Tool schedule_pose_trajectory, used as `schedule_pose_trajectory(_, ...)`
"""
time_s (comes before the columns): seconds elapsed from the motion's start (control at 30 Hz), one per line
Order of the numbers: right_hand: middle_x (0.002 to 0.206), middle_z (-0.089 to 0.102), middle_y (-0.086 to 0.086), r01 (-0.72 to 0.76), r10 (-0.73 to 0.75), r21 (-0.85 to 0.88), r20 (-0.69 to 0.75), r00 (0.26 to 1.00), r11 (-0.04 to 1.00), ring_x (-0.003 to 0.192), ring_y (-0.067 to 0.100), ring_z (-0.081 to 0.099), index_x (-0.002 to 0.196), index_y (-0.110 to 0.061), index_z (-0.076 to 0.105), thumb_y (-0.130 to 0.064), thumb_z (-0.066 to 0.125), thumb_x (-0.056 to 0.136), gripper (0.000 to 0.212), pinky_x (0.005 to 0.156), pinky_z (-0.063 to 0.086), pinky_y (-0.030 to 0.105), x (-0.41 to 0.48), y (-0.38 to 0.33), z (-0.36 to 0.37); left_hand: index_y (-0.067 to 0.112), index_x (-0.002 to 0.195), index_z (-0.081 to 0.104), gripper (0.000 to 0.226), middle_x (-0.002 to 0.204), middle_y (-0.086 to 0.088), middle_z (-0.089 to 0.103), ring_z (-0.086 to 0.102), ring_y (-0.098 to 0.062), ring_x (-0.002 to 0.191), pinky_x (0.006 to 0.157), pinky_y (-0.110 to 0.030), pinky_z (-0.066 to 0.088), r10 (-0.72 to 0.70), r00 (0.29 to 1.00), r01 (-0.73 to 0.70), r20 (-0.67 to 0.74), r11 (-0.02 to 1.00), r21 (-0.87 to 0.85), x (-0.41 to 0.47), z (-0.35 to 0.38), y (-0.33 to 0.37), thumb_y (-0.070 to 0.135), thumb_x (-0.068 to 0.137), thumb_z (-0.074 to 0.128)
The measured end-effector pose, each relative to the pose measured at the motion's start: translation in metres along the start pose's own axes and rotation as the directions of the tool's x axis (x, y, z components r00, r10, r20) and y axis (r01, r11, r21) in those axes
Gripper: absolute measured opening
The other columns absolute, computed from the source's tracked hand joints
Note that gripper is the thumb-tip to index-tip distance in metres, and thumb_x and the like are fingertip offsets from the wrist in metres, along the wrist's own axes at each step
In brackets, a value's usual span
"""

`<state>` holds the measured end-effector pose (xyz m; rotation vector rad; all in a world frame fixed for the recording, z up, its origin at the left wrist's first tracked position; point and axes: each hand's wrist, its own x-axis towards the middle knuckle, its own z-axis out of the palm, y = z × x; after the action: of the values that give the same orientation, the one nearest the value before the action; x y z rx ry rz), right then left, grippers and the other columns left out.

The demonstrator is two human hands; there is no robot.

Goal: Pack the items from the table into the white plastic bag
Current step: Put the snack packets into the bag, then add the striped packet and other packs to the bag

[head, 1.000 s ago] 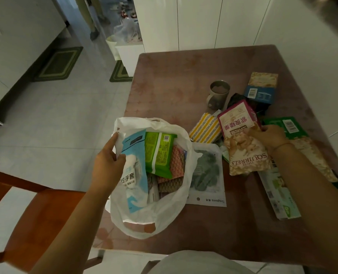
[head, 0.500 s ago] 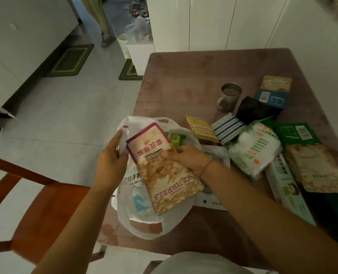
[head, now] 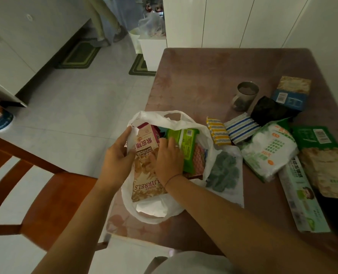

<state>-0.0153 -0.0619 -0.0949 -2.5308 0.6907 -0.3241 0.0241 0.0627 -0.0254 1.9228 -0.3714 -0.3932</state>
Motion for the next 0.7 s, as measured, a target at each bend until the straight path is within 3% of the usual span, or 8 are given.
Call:
schedule_pose_trajectory(0.1, 0.113, 0.049, 0.006, -0.015, 0.009, 0.115, 0.053, 0.999, 0.993, 0.101, 0.021, 0.049, 0.108, -0.015, 0.050, -0.049, 0.055, 0.085, 0.041, 0.088, 0.046, 0.033, 0.012, 0.012, -0.010, 0.028, 0.140, 0.041, 0.056, 0.112, 0.014, 0.064, 0.068, -0.002, 0.089, 0.061, -0.020, 0.056, 0.006, 1.000, -0.006, -0.028, 1.000, -0.023, 0.003, -0.005, 0.000, 0.008, 0.090, 0.056)
schedule_pose_trajectory(0.2, 0.093, 0.053, 0.003, -0.083, 0.170, 0.474, -0.144, 0.975, 0.877, 0.082, 0.016, 0.050, 0.087, -0.016, 0.052, -0.035, 0.054, 0.088, 0.019, 0.071, 0.046, 0.025, 0.026, 0.040, -0.035, 0.026, 0.138, 0.043, 0.056, 0.099, 0.029, 0.064, 0.065, 0.008, 0.081, 0.052, -0.010, 0.050, 0.013, 0.998, -0.013, -0.064, 1.000, -0.008, 0.007, -0.009, 0.001, 0.005, 0.089, 0.057)
schedule_pose_trajectory(0.3, 0.078, 0.053, 0.011, -0.293, 0.649, 0.730, -0.264, 0.713, 0.618, 0.070, 0.020, 0.047, 0.070, -0.014, 0.050, -0.019, 0.055, 0.087, 0.019, 0.061, 0.039, 0.031, 0.038, 0.096, -0.063, 0.030, 0.137, 0.043, 0.055, 0.090, 0.040, 0.063, 0.064, 0.011, 0.080, 0.049, -0.008, 0.048, 0.012, 0.998, -0.011, -0.068, 1.000, 0.022, 0.009, -0.007, 0.000, 0.006, 0.089, 0.057)
schedule_pose_trajectory(0.37, 0.098, 0.062, 0.021, -0.514, 0.862, 0.772, -0.085, 0.499, 0.374, 0.083, 0.025, 0.057, 0.087, -0.004, 0.058, -0.023, 0.059, 0.086, 0.019, 0.071, 0.046, 0.036, 0.045, 0.139, -0.070, 0.033, 0.136, 0.042, 0.055, 0.091, 0.039, 0.063, 0.065, 0.010, 0.079, 0.048, -0.010, 0.048, -0.002, 0.998, 0.003, -0.057, 1.000, 0.023, 0.010, -0.004, 0.000, 0.010, 0.089, 0.057)
schedule_pose_trajectory(0.43, 0.128, 0.057, 0.017, -0.661, 0.875, 0.746, 0.266, 0.404, 0.078, 0.111, 0.031, 0.058, 0.123, 0.001, 0.052, -0.036, 0.057, 0.089, 0.051, 0.093, 0.049, 0.040, 0.049, 0.163, -0.065, 0.035, 0.137, 0.041, 0.056, 0.090, 0.037, 0.064, 0.066, 0.007, 0.079, 0.048, -0.012, 0.049, -0.021, 0.999, 0.022, -0.048, 0.999, 0.033, 0.012, 0.001, -0.001, 0.011, 0.089, 0.058)
schedule_pose_trajectory(0.5, 0.135, 0.054, 0.010, -0.643, 0.636, 0.735, 0.605, 0.479, -0.216, 0.123, 0.030, 0.052, 0.135, -0.010, 0.046, -0.045, 0.050, 0.091, 0.056, 0.103, 0.043, 0.041, 0.056, 0.171, -0.061, 0.036, 0.138, 0.039, 0.057, 0.089, 0.036, 0.065, 0.067, 0.005, 0.080, 0.049, -0.013, 0.050, -0.036, 0.999, 0.038, -0.040, 0.998, 0.047, 0.013, 0.004, -0.002, 0.011, 0.090, 0.057)
schedule_pose_trajectory(0.57, 0.140, 0.050, 0.009, -0.591, 0.395, 0.693, 0.721, 0.570, -0.413, 0.128, 0.029, 0.048, 0.138, -0.017, 0.043, -0.046, 0.047, 0.093, 0.054, 0.107, 0.038, 0.043, 0.062, 0.169, -0.060, 0.035, 0.139, 0.038, 0.058, 0.088, 0.036, 0.065, 0.067, 0.005, 0.079, 0.049, -0.013, 0.051, -0.048, 0.998, 0.050, -0.038, 0.997, 0.057, 0.015, 0.006, -0.003, 0.010, 0.090, 0.057)
schedule_pose_trajectory(0.7, 0.145, 0.044, 0.013, -0.538, 0.429, 0.710, 0.704, 0.566, -0.454, 0.131, 0.031, 0.044, 0.143, -0.013, 0.036, -0.032, 0.050, 0.095, 0.054, 0.105, 0.037, 0.046, 0.071, 0.165, -0.063, 0.034, 0.139, 0.039, 0.056, 0.086, 0.034, 0.065, 0.066, 0.007, 0.078, 0.048, -0.012, 0.050, -0.055, 0.997, 0.058, -0.049, 0.995, 0.077, 0.016, 0.005, -0.002, 0.012, 0.091, 0.056)
